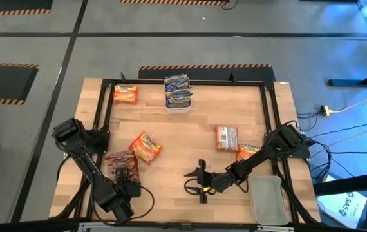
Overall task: Sort Maruchan noodles
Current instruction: Put the red noodle pack into the transparent bin, then put the orange noodle pack into the gray bin
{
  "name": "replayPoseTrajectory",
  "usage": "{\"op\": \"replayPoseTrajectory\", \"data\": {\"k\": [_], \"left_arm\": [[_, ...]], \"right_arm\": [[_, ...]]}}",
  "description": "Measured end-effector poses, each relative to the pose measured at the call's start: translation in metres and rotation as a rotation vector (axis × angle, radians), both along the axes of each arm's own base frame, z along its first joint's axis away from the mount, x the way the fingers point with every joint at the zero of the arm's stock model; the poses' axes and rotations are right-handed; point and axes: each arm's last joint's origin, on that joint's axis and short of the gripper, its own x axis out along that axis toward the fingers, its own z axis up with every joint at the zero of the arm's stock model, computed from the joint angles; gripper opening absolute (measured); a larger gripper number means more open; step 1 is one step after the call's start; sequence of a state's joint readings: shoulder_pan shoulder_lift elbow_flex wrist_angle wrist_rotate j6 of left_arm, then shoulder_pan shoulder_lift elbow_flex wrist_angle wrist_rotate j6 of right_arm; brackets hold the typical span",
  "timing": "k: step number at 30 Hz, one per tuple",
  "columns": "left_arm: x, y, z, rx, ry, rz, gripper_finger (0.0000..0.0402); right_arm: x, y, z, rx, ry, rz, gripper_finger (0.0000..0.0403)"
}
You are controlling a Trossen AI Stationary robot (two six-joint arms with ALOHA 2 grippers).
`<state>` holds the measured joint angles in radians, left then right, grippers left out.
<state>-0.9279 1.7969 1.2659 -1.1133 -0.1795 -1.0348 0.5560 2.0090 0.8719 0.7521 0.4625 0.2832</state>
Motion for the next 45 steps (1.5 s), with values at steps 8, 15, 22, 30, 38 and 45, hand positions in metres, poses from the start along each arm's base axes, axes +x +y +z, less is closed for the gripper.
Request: {"op": "replayPoseTrajectory", "data": {"k": [8,15,22,30,38,45], "left_arm": [[-0.001,0.003,0.001,-0.011,0.052,0.022,0.0183],[0.003,0.0,0.013,-0.001,0.008,0.018,0.0215],[0.005,-0.002,0.042,0.003,-0.014,0.003,0.023],[0.01,-0.001,0.093,-0.04,-0.391,-0.031,0.0231],[0.044,-0.006,0.102,-0.079,-0.718,-0.17,0.0231],[0.067,-0.002,0.061,-0.151,-0.855,-0.276,0.0231]], "right_arm": [[0.0,0.0,0.0,0.0,-0.001,0.0,0.0218],[0.0,0.0,0.0,0.0,-0.001,0.0,0.0218],[0.0,0.0,0.0,0.001,-0.001,0.0,0.0218],[0.0,0.0,0.001,0.006,-0.009,0.0,0.0218],[0.0,0.0,0.005,0.079,-0.003,-0.025,0.0218],[-0.013,-0.009,0.049,0.07,0.044,-0.07,0.0218]]}}
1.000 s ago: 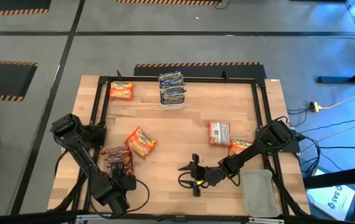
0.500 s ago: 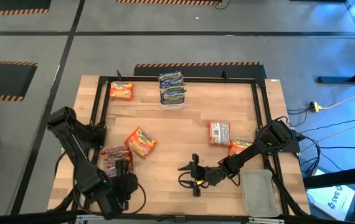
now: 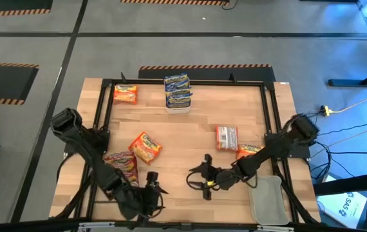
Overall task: Sort Maruchan noodles
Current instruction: Put the orange noodle pack into the gray bin
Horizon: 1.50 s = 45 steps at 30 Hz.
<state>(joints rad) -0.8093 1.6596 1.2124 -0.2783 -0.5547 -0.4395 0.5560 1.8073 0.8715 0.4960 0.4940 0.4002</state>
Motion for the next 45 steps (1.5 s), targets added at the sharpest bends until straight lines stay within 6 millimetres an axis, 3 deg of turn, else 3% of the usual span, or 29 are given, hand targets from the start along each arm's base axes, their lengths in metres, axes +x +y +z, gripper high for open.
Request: {"op": "replayPoseTrajectory", "data": {"k": [7,11,16,26,33,45], "left_arm": [[0.026,0.037,-0.039,-0.14,-0.095,0.036,0.0231],[0.033,0.059,-0.052,-0.107,-0.131,0.112,0.0231],[0.037,0.08,-0.064,0.005,-0.13,0.206,0.0231],[0.045,0.112,-0.075,0.11,-0.106,0.286,0.0231],[0.05,0.123,-0.075,0.127,-0.103,0.313,0.0231],[0.059,0.131,-0.078,0.107,-0.114,0.267,0.0231]], "right_arm": [[-0.044,-0.032,0.043,-0.07,0.198,-0.246,0.0218],[-0.072,-0.061,0.05,-0.097,0.374,-0.415,0.0218],[-0.089,-0.099,0.042,-0.1,0.616,-0.627,0.0218],[-0.091,-0.159,0.005,0.081,0.881,-0.693,0.0218],[-0.076,-0.148,-0.007,0.179,0.719,-0.431,0.0218],[-0.053,-0.1,-0.022,0.153,0.53,-0.032,0.0218]]}}
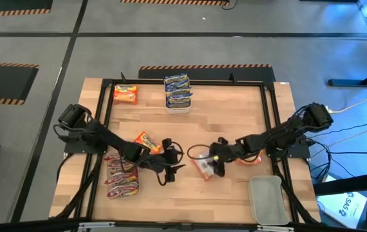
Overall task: Sort Maruchan noodles
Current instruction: Put the orange noodle pack into the gray bin
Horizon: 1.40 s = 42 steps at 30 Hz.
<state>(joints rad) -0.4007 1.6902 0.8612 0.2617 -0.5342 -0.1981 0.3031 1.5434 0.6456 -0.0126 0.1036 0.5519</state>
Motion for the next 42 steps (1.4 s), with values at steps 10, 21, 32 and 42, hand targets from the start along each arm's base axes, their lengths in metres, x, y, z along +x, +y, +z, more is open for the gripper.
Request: {"op": "replayPoseTrajectory", "data": {"k": [10,21,32,42], "left_arm": [[0.019,-0.007,-0.041,-0.067,-0.003,-0.085,0.0231],[0.032,0.001,-0.052,-0.12,-0.086,-0.083,0.0231],[0.044,0.031,-0.061,-0.173,-0.123,0.012,0.0231],[0.053,0.04,-0.101,-0.35,-0.138,0.024,0.0231]], "right_arm": [[0.002,0.029,0.052,0.075,-0.007,0.138,0.0218],[-0.025,0.089,0.048,0.09,-0.002,0.201,0.0218],[-0.025,0.11,0.005,-0.425,-0.057,0.392,0.0218],[-0.019,0.108,-0.014,-0.716,-0.057,0.416,0.0218]]}}
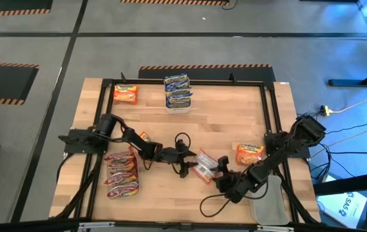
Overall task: Sort Maruchan noodles
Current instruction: Put the orange noodle pack into the gray bin
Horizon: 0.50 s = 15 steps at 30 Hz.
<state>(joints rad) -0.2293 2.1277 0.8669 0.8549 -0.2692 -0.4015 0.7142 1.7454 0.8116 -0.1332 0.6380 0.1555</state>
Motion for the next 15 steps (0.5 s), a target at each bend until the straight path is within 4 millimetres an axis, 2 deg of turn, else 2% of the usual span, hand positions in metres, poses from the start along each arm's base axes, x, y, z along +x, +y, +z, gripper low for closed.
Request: {"op": "replayPoseTrajectory", "data": {"k": [4,15], "left_arm": [[0.0027,-0.0013,-0.0088,-0.047,0.011,-0.019,0.0231],[0.0011,-0.0059,-0.0108,-0.04,0.025,-0.04,0.0231]], "right_arm": [[-0.0011,-0.0012,-0.0006,-0.064,0.022,0.042,0.0218],[-0.0049,0.0006,-0.0015,-0.304,0.087,0.263,0.0218]]}}
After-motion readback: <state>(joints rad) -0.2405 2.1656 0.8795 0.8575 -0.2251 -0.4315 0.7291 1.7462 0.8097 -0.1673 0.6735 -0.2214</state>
